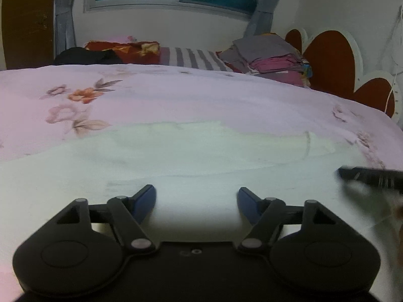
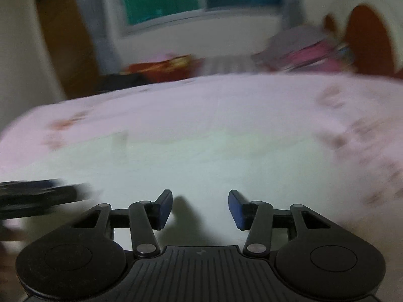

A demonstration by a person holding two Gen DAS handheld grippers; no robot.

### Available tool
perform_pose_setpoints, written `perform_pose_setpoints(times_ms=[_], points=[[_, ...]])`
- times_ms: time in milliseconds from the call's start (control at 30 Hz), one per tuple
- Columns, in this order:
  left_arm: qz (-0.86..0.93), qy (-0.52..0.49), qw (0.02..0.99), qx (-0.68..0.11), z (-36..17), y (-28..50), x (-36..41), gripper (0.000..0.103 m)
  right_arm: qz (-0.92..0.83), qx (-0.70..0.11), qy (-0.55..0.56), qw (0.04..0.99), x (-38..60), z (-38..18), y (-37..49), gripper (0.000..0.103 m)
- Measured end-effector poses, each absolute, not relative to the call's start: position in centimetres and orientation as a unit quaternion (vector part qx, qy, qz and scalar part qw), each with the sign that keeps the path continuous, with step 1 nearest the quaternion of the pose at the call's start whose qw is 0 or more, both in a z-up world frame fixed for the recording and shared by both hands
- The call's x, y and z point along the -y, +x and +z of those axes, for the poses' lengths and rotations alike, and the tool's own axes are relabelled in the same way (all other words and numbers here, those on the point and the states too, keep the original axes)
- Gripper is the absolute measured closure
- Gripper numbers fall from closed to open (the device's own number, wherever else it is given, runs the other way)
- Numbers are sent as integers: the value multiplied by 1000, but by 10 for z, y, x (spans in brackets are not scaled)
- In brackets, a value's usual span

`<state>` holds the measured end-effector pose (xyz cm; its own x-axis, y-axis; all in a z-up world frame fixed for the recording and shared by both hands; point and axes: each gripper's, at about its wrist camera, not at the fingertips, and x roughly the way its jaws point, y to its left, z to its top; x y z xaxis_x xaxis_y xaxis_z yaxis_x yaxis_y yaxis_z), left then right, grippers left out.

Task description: Fold small clothes

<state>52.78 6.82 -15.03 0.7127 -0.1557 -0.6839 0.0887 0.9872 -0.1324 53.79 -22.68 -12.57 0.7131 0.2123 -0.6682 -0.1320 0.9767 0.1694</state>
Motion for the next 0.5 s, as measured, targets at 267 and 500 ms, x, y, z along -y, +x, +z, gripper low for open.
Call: perform_pose_setpoints(times_ms=[267,500], points=[[-62,-8,930,-363,-151,526,-64,35,16,-389,89,917,293,-133,598,70],[-53,-11,934,-354,-138,522,-64,32,27,-396,62,916,280,-124,578,69]])
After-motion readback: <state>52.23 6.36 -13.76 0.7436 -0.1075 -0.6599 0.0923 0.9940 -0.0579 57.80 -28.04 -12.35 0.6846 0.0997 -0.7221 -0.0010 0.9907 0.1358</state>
